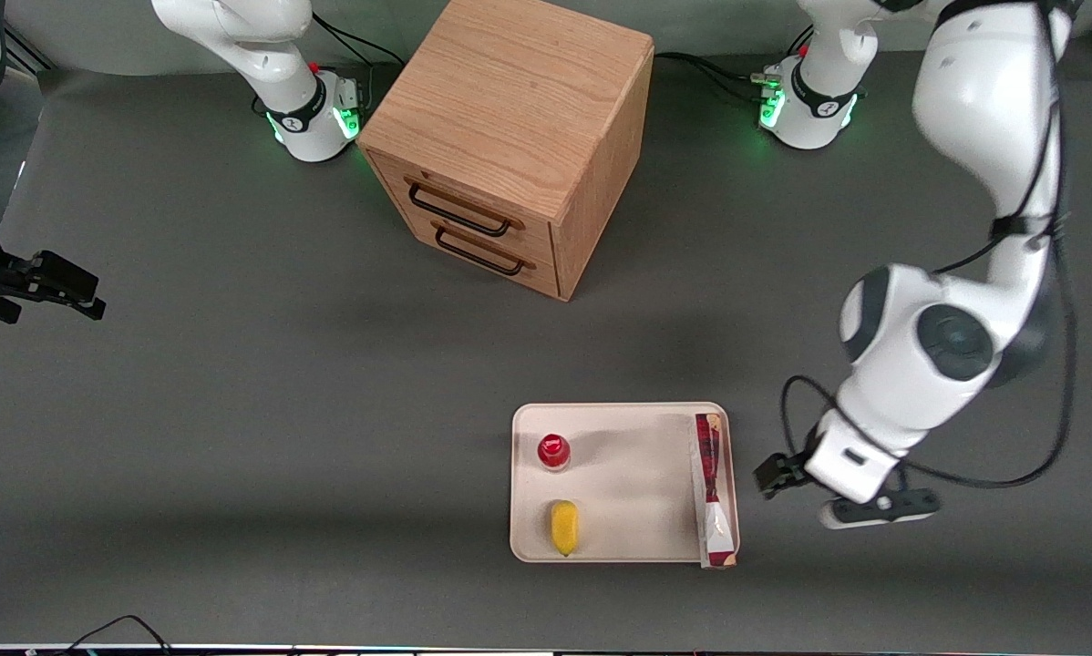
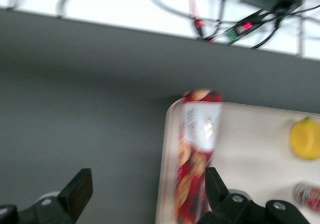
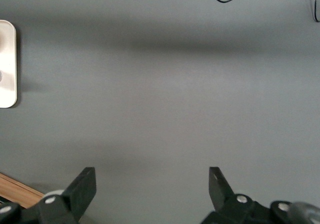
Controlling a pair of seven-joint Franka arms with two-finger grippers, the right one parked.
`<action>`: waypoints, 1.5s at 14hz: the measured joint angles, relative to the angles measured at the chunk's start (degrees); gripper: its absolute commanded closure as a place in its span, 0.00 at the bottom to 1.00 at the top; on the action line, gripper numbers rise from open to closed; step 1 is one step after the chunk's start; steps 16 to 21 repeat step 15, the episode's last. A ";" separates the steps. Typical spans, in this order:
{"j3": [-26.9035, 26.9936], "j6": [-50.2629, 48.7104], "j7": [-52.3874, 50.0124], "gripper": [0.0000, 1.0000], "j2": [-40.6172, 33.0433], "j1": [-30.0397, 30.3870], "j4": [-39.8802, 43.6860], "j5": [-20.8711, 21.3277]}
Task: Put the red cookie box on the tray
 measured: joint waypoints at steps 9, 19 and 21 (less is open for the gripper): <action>0.15 -30.27 16.82 0.00 -21.67 9.68 -5.29 -1.66; -0.06 -32.80 21.32 0.00 -29.19 10.45 -9.42 -3.25; -0.06 -32.80 21.32 0.00 -29.19 10.45 -9.42 -3.25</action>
